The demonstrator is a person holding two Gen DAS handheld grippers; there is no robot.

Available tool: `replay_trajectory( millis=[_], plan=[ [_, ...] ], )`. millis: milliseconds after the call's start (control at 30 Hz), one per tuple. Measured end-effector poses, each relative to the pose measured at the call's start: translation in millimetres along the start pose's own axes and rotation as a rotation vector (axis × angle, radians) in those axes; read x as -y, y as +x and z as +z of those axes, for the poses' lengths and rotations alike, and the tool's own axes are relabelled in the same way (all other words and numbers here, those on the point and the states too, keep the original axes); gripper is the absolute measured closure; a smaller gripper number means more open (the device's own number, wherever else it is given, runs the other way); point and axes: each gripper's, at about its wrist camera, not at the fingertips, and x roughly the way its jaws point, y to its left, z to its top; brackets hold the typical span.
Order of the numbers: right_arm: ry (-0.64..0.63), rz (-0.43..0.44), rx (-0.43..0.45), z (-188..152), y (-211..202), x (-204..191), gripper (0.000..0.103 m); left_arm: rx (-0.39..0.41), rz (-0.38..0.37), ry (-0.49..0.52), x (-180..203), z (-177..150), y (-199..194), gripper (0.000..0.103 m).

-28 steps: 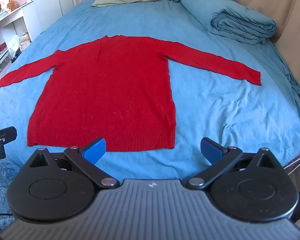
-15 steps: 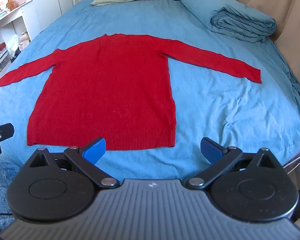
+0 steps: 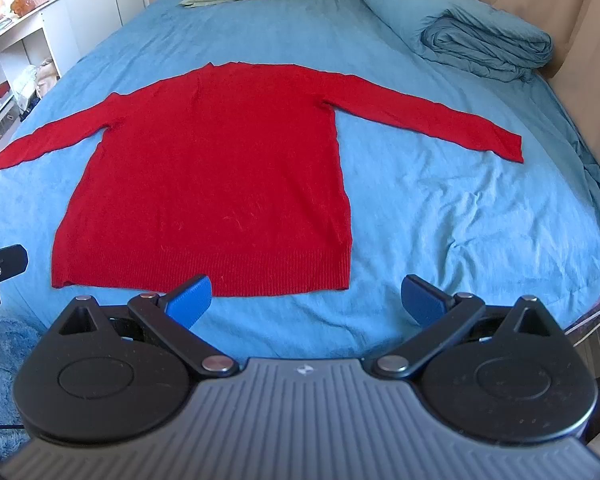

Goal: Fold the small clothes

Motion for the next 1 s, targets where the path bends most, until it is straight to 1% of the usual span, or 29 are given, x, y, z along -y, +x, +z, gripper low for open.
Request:
replay_trajectory(
  millis=[667,1000],
  plan=[
    [0.000,0.009,-0.019,1.6,2.7,-1.4,0.000,0.005,-0.001,-0.012,-5.2,-2.3,-2.7,0.000],
    [0.000,0.009,-0.014,3.1,2.0,-1.9,0.000,0.006,0.004,-0.014,-5.2,0.5,-3.2,0.000]
  ],
)
